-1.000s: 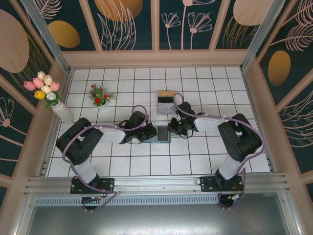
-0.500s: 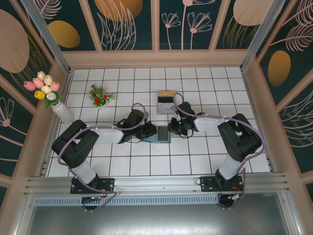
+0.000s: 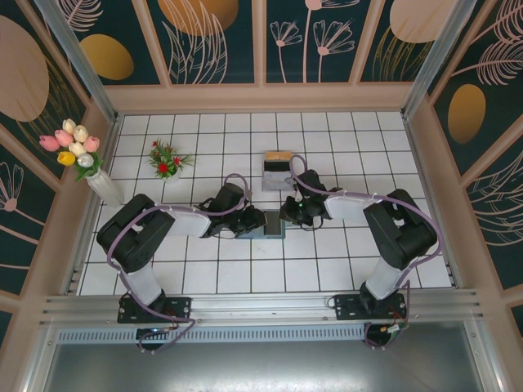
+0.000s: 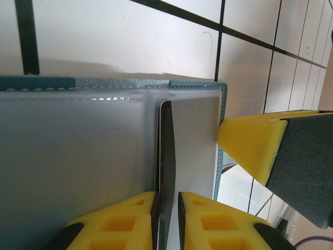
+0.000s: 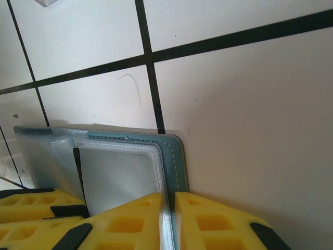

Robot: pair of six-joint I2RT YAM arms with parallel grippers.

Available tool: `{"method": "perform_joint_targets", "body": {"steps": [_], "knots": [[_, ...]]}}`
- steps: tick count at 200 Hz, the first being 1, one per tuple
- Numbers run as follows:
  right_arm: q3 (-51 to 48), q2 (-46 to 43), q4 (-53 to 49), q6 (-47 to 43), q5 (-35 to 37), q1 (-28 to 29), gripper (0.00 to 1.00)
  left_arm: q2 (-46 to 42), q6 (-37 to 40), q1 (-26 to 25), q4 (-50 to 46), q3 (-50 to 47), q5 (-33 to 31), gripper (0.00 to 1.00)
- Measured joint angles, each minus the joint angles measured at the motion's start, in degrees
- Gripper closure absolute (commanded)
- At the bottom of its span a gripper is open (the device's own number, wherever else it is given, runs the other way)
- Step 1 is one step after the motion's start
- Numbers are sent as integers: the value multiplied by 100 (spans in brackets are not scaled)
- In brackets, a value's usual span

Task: Take the credit cards out of the card holder

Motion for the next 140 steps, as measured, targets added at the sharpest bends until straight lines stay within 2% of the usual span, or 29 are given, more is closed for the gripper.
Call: {"method": "perform_joint_targets", "body": {"steps": [21,68,110,140], "knots": [[0,2,2,-2,-4,0,83,9,-11,4,42,-9,33,81],[0,17,11,-4,-28,-11,83,76,-50,22,164,2,149,74],[2,20,13,-26,-46,-15,83,175,-155,55,420,-52,297,84],[11,22,4,-28,-46,-15,83,175,-164,98,645,-197,326,85]]}}
